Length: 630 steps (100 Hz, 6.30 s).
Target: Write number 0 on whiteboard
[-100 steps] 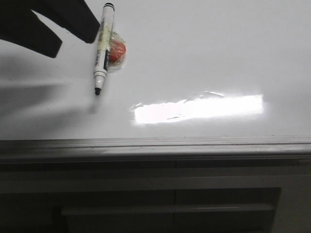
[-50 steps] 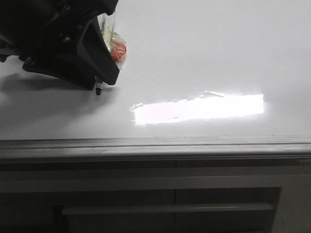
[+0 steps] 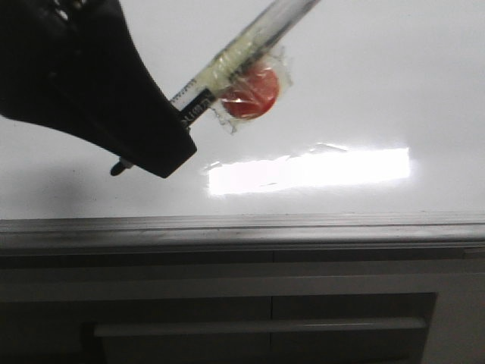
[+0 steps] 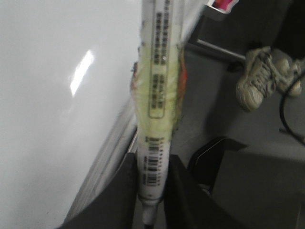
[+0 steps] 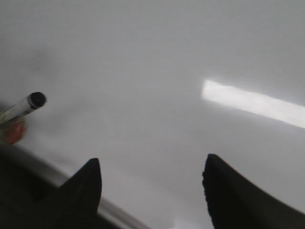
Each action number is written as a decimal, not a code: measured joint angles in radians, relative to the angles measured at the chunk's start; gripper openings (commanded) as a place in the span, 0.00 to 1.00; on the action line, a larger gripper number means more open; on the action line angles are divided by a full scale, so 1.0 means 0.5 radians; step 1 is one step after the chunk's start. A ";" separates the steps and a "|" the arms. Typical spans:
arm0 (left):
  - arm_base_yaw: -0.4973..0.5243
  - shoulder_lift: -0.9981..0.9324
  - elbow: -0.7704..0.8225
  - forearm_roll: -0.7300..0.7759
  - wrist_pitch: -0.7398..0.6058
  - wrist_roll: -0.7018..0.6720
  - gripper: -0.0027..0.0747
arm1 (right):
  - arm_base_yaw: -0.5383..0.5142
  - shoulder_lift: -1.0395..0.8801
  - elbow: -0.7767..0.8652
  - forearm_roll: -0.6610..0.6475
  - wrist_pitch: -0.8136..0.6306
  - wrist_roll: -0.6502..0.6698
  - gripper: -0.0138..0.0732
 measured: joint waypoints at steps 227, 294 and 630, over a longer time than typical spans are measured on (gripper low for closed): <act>-0.532 -1.393 0.473 0.410 -0.213 -0.599 0.03 | 0.502 0.463 0.203 0.502 -0.259 -0.643 0.10; -0.532 -1.725 0.928 0.399 -0.676 -0.694 0.01 | 0.365 1.081 0.015 0.576 -0.897 -0.631 0.10; -0.532 -1.725 0.928 0.238 -0.688 -0.694 0.01 | 0.572 1.705 -0.609 -0.867 -0.108 0.958 0.10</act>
